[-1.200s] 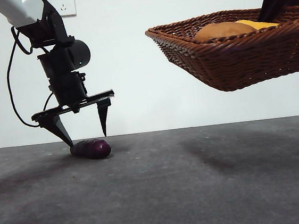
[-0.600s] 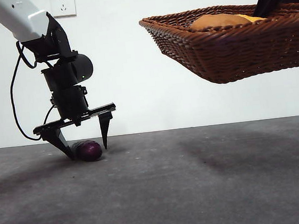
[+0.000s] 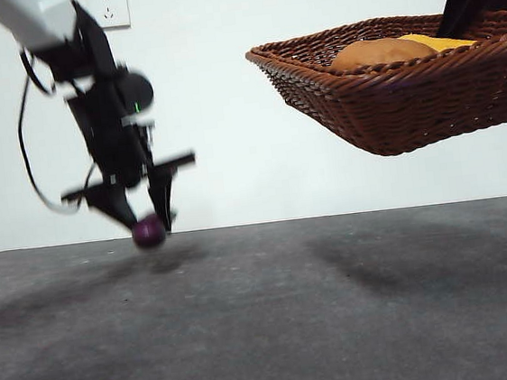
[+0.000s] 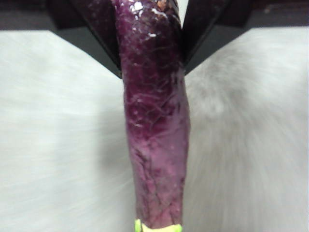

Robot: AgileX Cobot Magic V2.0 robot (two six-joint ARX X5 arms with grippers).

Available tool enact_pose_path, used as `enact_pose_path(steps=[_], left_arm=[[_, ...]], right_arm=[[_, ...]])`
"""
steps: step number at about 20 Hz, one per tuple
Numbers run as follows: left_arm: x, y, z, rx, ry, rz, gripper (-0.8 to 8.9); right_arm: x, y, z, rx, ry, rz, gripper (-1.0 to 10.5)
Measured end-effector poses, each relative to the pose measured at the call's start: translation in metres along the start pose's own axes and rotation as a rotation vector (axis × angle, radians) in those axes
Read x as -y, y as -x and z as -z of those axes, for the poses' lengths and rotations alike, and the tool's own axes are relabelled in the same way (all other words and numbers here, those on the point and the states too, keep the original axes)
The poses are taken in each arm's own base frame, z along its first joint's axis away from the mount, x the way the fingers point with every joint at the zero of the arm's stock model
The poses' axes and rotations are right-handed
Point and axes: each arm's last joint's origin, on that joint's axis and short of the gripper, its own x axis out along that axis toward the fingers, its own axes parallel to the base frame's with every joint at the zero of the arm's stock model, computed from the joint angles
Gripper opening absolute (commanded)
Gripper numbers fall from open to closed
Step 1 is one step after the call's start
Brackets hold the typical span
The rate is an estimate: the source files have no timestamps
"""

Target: Help me put the vegetables on the table into the basket

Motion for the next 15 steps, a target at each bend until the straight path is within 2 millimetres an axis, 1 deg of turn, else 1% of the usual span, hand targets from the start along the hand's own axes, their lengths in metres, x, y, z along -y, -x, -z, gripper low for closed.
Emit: enact_pose_path(steps=[2,3,4,5,7,9,11,13,14,15], left_arm=[[0.007,0.053,-0.005,0.112,-0.106,0.025,-0.06],[0.01,0.08,-0.005,0.167,-0.15,0.041,-0.06],[0.012,0.101,-0.003,0.204,-0.183,0.063,-0.06],[0.014,0.118,0.0,0.229,-0.211,0.092,-0.06],[0.014,0.145,0.018,0.243,-0.263,0.139,-0.06],[0.013,0.163,0.048,0.286,-0.302,0.173,-0.06],[0.011,0.175,0.092,0.347,-0.357,0.253,-0.06],[0.005,0.18,0.144,0.356,-0.406,0.297,-0.06],[0.001,0.181,0.165,0.344,-0.416,0.304,-0.06],[-0.002,0.187,0.179,0.343,-0.419,0.308,-0.06]], right_arm=[[0.002,-0.004,0.005,-0.017,-0.011,-0.001,-0.1],[0.005,-0.009,0.01,-0.037,-0.025,-0.002,-0.1],[0.009,-0.015,0.018,-0.057,-0.044,-0.002,-0.1],[0.012,-0.021,0.025,-0.076,-0.063,-0.002,-0.1],[0.018,-0.032,0.04,-0.102,-0.103,0.001,-0.1],[0.021,-0.039,0.048,-0.115,-0.13,-0.001,-0.1],[0.019,-0.043,0.052,-0.131,-0.137,-0.008,-0.1],[0.01,-0.047,0.052,-0.144,-0.116,-0.029,-0.1],[0.003,-0.051,0.052,-0.153,-0.097,-0.039,-0.1],[-0.005,-0.056,0.052,-0.158,-0.077,-0.038,-0.1]])
